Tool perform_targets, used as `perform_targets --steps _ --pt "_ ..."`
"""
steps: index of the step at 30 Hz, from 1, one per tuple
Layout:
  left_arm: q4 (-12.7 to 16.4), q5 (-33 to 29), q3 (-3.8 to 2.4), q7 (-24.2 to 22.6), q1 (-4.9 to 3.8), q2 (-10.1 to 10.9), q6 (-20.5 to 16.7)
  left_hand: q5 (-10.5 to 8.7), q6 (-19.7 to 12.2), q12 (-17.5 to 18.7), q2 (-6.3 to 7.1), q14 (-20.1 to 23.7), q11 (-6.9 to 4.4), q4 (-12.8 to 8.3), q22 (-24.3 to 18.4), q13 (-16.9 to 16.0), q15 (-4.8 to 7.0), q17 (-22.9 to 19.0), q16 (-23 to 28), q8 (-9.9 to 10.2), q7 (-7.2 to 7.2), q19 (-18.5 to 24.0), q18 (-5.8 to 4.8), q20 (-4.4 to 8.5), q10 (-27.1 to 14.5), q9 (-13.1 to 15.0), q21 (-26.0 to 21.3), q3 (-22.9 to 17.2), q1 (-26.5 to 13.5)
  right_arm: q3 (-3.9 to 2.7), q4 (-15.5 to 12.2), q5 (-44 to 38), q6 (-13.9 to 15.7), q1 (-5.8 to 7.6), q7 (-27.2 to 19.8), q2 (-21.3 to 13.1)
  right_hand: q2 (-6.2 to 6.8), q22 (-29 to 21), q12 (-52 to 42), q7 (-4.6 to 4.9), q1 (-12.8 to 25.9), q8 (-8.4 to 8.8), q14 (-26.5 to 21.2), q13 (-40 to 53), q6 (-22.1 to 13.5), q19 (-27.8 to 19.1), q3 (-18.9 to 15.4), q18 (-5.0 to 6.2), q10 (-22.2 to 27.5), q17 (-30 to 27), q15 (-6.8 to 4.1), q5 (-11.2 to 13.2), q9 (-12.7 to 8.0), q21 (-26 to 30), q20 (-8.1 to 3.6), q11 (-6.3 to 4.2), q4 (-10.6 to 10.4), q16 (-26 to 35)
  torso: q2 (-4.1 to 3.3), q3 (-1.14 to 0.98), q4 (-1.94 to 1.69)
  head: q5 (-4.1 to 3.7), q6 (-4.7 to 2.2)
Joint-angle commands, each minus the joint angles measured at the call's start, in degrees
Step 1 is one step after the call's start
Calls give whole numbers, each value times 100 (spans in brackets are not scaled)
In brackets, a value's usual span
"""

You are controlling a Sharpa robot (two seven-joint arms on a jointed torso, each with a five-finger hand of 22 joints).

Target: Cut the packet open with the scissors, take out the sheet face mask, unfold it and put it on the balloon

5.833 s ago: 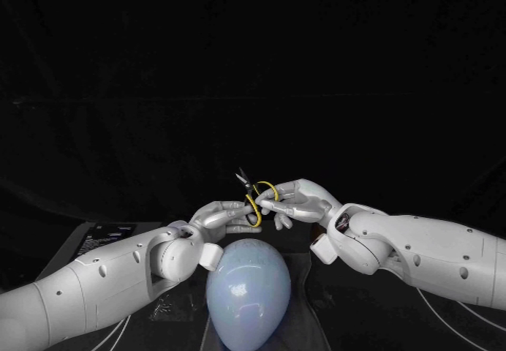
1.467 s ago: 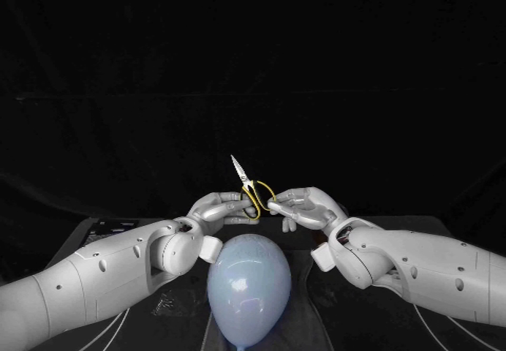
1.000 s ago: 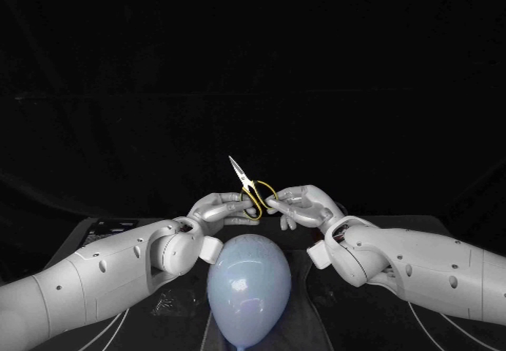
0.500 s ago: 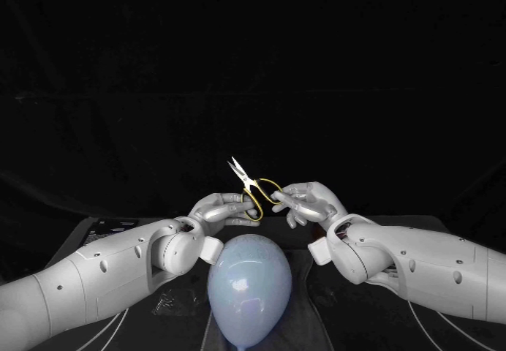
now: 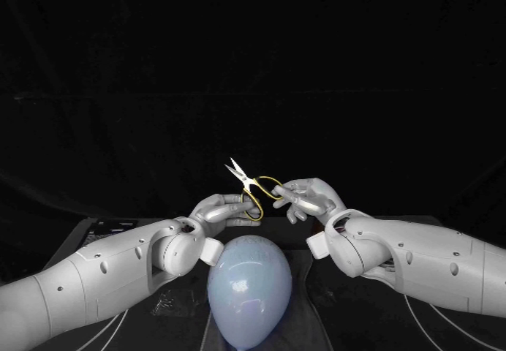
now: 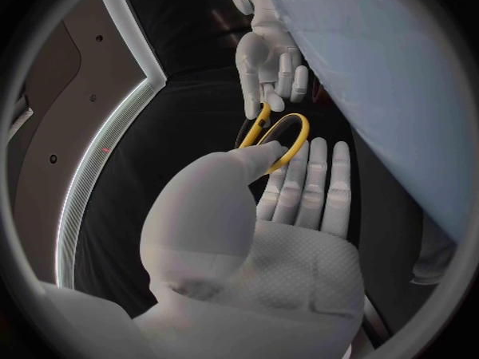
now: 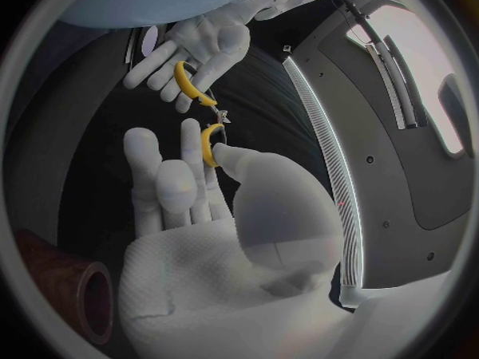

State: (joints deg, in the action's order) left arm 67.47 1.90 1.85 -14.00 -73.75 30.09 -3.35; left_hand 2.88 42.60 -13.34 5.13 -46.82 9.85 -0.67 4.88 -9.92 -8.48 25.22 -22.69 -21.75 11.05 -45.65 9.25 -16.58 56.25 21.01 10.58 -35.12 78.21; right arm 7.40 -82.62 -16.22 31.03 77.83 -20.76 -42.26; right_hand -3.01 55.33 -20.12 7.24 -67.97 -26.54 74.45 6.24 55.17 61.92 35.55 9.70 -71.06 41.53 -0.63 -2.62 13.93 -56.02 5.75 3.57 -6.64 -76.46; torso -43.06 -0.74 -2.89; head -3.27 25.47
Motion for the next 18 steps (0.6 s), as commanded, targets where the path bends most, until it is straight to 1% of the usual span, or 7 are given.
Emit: perform_targets --steps 1,3,4,6,7,11,18 --pt "39 100 -3 -113 -3 -28 231 -8 287 -133 -118 -76 -79 144 -6 -4 65 39 -123 -130 116 -14 50 6 286 26 -4 12 -144 -10 34 -85 59 12 182 54 -71 16 24 -26 0 -25 31 7 57 49 156 -88 -96 16 -8 -16 3 -28 -3 -58 125 -30 -3 -3 4 -5 12" --pt "47 105 -4 -130 -3 -32 228 -5 419 -191 -263 -112 -129 274 -6 -7 102 51 -188 -191 66 -44 66 6 432 43 9 12 -206 -8 56 -154 62 10 222 86 -71 16 24 -26 0 -25 31 7 57 49 156 -88 -96 16 -8 -16 3 -28 -3 -58 125 -30 -2 -4 3 -2 12" --pt "51 110 -4 -139 -3 -35 227 -9 526 -251 -353 -196 -183 338 3 -19 150 71 -268 -256 13 -96 87 11 568 70 38 10 -218 -6 70 -204 63 8 244 106 -70 17 26 -28 7 -31 39 12 59 53 159 -88 -102 30 -10 -16 11 -30 -5 -60 130 -32 -3 -7 2 -1 12" --pt "60 130 -4 -154 -3 -42 224 -7 610 -301 -410 -292 -242 377 15 -26 208 91 -363 -319 -42 -167 108 18 694 103 80 5 -204 -2 97 -319 65 1 282 142 -70 17 26 -28 7 -31 39 12 59 53 159 -88 -102 30 -10 -16 11 -30 -5 -60 130 -32 -4 -9 1 -2 12" --pt "65 147 -4 -160 -3 -46 224 -10 675 -349 -485 -366 -280 416 25 -39 246 105 -430 -371 -78 -215 117 26 803 130 110 -24 -195 1 110 -386 66 -3 301 161 -70 17 26 -28 7 -31 39 12 59 53 159 -88 -102 30 -10 -16 11 -30 -5 -60 130 -32 -5 -9 1 -2 12" --pt "81 203 -4 -178 -3 -61 225 -5 743 -406 -518 -421 -328 431 31 -61 287 116 -502 -443 -124 -252 118 35 921 176 138 -63 -170 14 163 -632 68 -31 362 220 -67 18 28 -30 12 -36 46 16 60 55 161 -88 -107 40 -12 -16 19 -31 -7 -62 136 -33 -4 -8 6 -3 20" --pt "89 233 -5 -180 -3 -89 168 -3 756 -431 -500 -425 -359 353 39 -79 313 112 -556 -497 -152 -275 119 52 959 231 169 -180 -97 37 195 -888 33 -120 414 289 -65 26 30 -32 15 -40 49 19 61 63 163 -90 -110 43 -14 -16 24 -38 -9 -64 140 -32 1 -13 6 0 19"
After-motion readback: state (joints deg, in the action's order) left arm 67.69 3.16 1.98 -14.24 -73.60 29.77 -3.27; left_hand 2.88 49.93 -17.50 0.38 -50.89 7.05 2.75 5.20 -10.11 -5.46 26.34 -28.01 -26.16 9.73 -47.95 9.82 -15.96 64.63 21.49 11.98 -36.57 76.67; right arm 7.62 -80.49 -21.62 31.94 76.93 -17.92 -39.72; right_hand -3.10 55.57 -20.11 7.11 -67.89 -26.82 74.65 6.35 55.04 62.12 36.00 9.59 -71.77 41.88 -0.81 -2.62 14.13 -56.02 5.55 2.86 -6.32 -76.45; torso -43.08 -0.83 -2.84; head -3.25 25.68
